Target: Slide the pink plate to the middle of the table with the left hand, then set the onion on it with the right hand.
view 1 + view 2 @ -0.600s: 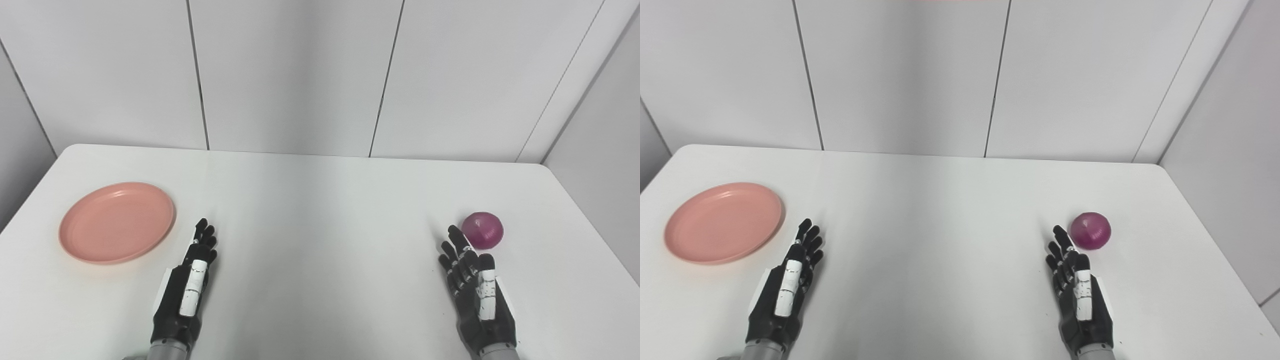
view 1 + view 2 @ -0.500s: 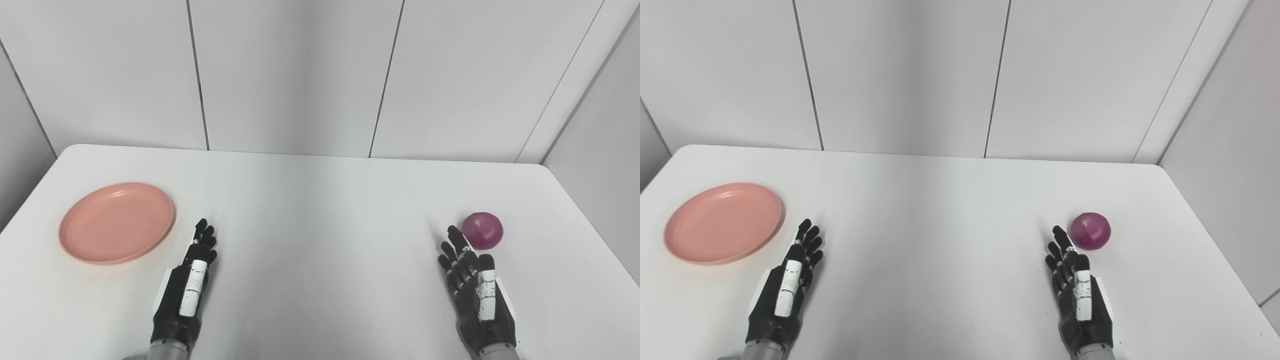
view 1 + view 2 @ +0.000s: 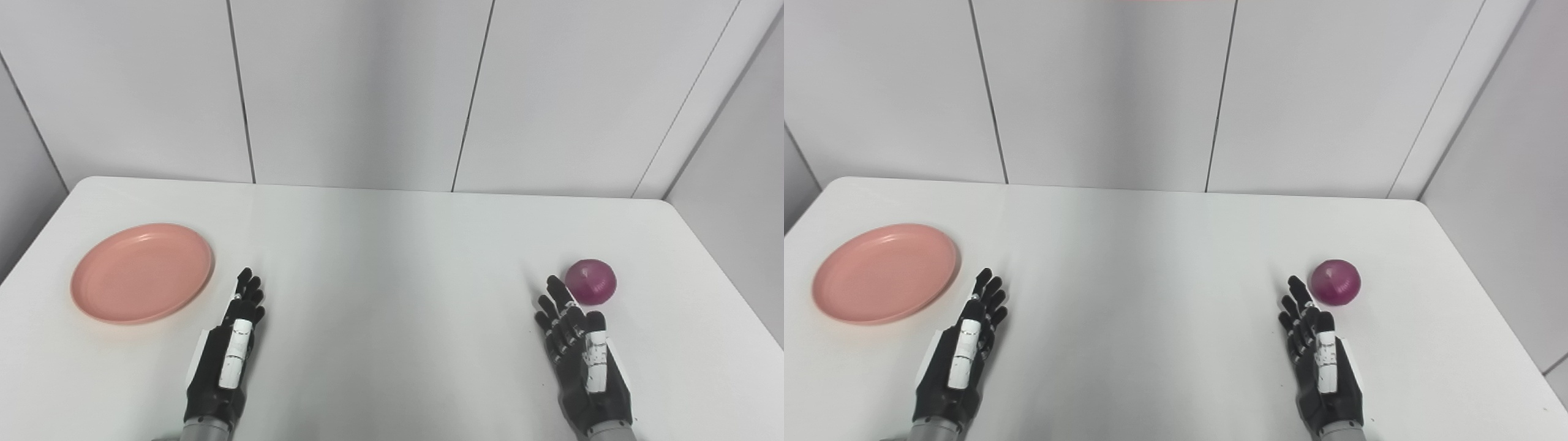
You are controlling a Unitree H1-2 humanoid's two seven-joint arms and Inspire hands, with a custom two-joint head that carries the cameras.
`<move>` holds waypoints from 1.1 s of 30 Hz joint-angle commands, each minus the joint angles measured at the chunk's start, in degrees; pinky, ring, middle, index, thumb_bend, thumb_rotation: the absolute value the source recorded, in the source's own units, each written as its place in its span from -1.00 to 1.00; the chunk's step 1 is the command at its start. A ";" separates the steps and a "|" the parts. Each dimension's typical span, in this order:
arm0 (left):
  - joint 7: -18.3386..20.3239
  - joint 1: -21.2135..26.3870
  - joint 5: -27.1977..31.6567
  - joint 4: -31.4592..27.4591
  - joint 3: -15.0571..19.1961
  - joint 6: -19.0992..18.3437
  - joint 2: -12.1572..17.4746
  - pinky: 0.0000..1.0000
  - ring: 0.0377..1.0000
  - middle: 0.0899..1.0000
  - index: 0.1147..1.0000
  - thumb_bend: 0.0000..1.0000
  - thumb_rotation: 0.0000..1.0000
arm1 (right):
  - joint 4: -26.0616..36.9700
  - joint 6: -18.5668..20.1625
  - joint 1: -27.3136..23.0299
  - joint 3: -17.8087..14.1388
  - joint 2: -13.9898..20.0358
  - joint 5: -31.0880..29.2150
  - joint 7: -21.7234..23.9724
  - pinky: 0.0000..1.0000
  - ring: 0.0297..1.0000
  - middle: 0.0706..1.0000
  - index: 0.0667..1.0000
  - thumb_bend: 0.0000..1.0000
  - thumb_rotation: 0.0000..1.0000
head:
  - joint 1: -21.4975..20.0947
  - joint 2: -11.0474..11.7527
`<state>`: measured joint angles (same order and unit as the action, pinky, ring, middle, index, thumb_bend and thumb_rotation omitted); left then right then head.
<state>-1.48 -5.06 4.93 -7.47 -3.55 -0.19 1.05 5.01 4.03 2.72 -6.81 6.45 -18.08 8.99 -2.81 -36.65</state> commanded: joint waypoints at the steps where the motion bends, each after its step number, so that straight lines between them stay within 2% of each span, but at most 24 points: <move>1: -0.78 -4.33 -0.19 -1.70 0.54 1.36 -2.08 1.00 1.00 1.00 1.00 0.43 0.89 | -2.13 2.53 2.47 0.28 -0.06 -0.47 0.17 1.00 0.98 1.00 0.88 0.86 0.85 | 0.00 0.05; 12: -0.94 -4.19 0.48 -1.55 1.01 1.61 -2.29 1.00 1.00 1.00 1.00 0.43 0.89 | -2.31 1.71 2.53 1.66 1.20 0.66 1.32 1.00 0.99 1.00 0.88 0.99 0.85 | 0.01 0.01; 24: -0.90 -3.91 0.95 -1.31 1.01 1.05 -2.38 1.00 1.00 1.00 1.00 0.41 0.88 | -2.68 1.61 2.44 1.61 1.39 0.46 1.92 1.00 0.99 1.00 0.85 1.00 0.83 | 0.35 0.15; 30: -1.29 -3.74 0.18 0.01 0.49 2.28 -3.02 1.00 1.00 1.00 1.00 0.39 0.87 | -3.41 1.02 2.37 1.34 1.81 0.56 2.10 1.00 0.97 0.98 0.85 1.00 0.84 | 2.92 1.23; 33: -2.14 -3.71 -0.75 0.81 -0.09 2.89 -3.80 1.00 1.00 1.00 1.00 0.40 0.85 | -4.10 0.47 2.38 0.97 2.45 0.34 2.64 1.00 0.97 0.99 0.85 0.99 0.86 | 5.89 2.32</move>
<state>-2.65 -5.06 4.93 -7.02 -3.66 0.71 0.85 4.52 3.92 2.87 -5.68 8.44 -17.36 11.14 3.06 -34.37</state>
